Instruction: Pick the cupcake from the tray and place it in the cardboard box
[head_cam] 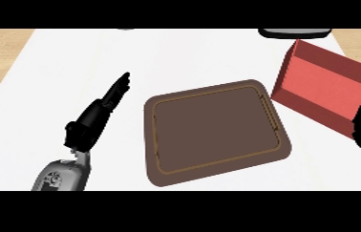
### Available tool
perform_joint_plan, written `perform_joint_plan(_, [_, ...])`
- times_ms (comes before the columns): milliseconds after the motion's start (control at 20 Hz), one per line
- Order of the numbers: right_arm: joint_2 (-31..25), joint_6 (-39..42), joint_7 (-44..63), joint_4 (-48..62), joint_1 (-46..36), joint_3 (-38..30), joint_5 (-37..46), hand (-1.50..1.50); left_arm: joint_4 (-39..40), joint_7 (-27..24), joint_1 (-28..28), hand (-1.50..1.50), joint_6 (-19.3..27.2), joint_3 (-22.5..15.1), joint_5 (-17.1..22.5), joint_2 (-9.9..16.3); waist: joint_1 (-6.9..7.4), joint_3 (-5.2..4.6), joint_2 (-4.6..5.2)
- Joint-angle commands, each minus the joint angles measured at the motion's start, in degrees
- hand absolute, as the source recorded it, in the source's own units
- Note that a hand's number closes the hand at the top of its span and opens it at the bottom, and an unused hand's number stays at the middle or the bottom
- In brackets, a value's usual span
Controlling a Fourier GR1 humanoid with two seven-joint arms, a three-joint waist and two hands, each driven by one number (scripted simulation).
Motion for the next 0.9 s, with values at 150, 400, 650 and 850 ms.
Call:
perform_joint_plan(150, [-4.4, 3.6, -4.0, 7.6, -8.7, -13.8, -11.4, 1.50, 4.4, -4.0, -0.7, 0.00, 1.5, -0.9, -2.6, -2.5, 0.10, 0.01, 0.10])
perform_joint_plan(400, [-3.7, -2.4, -7.3, 16.2, -10.8, -12.0, -9.2, 1.50, 4.0, -3.4, -1.2, 0.00, 1.8, -1.3, -4.2, -3.1, 0.33, 0.03, 0.14])
perform_joint_plan(650, [-8.1, -5.1, -12.0, 27.5, -15.5, -18.0, -11.8, 1.50, 1.0, -1.6, -0.7, 0.00, -0.7, 0.6, -1.5, -1.6, 0.60, 0.03, 0.16])
perform_joint_plan(850, [-9.5, -9.4, -14.1, 34.4, -17.0, -14.6, -6.4, 1.50, 1.0, 1.0, -2.0, 0.00, 0.6, -0.2, -2.7, -3.5, 0.63, 0.03, 0.20])
